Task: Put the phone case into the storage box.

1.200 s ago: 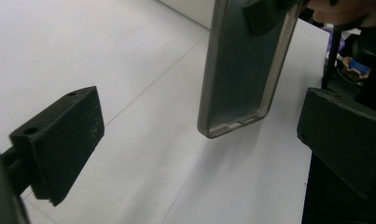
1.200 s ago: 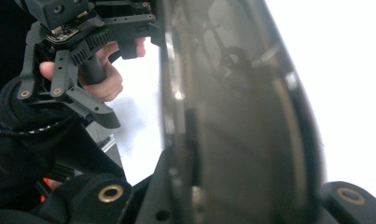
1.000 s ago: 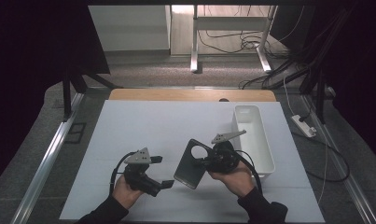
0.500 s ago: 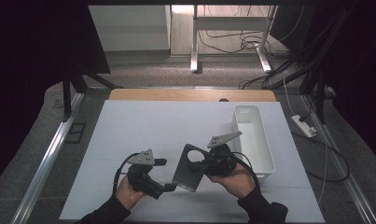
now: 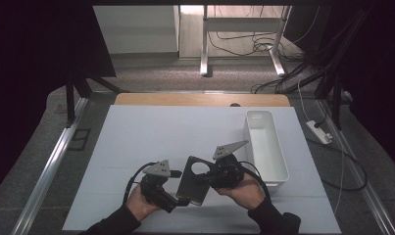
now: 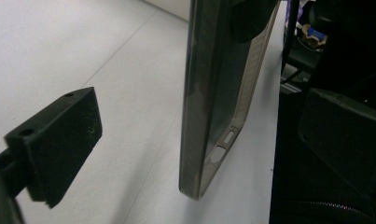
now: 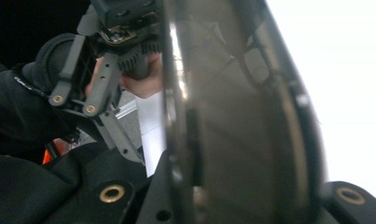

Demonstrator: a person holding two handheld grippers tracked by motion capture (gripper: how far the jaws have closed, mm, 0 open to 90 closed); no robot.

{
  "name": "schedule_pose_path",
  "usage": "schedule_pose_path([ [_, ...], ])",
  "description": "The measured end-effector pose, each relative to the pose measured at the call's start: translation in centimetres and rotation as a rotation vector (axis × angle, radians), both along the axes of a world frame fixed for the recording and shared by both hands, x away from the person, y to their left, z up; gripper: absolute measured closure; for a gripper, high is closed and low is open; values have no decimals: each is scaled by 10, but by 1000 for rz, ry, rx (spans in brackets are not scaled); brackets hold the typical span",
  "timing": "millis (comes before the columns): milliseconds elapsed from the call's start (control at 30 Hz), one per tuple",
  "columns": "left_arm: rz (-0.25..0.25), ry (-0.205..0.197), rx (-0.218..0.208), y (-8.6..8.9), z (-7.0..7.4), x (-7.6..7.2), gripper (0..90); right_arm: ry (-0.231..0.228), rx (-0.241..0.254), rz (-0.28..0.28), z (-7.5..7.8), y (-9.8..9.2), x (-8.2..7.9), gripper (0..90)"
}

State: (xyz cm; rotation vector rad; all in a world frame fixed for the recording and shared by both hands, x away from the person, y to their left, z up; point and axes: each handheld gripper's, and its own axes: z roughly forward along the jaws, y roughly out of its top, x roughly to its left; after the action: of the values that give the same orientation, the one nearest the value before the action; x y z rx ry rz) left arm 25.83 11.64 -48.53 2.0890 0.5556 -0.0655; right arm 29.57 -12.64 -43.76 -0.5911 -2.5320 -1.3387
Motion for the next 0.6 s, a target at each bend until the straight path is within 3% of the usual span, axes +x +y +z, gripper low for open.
schedule_pose_path([
  [67,8,-17,22,-1,1,-2,64,2,1,5,0,0,-1,851],
  [133,11,-27,35,-2,1,-3,174,1,8,17,1,1,-1,851],
  [167,4,-18,35,-1,1,-2,201,2,9,20,1,1,-1,851],
  [333,-38,21,-12,4,1,0,443,-5,3,42,0,3,-2,851],
  [600,-98,73,-47,6,0,3,634,-9,11,65,1,3,-3,851],
])
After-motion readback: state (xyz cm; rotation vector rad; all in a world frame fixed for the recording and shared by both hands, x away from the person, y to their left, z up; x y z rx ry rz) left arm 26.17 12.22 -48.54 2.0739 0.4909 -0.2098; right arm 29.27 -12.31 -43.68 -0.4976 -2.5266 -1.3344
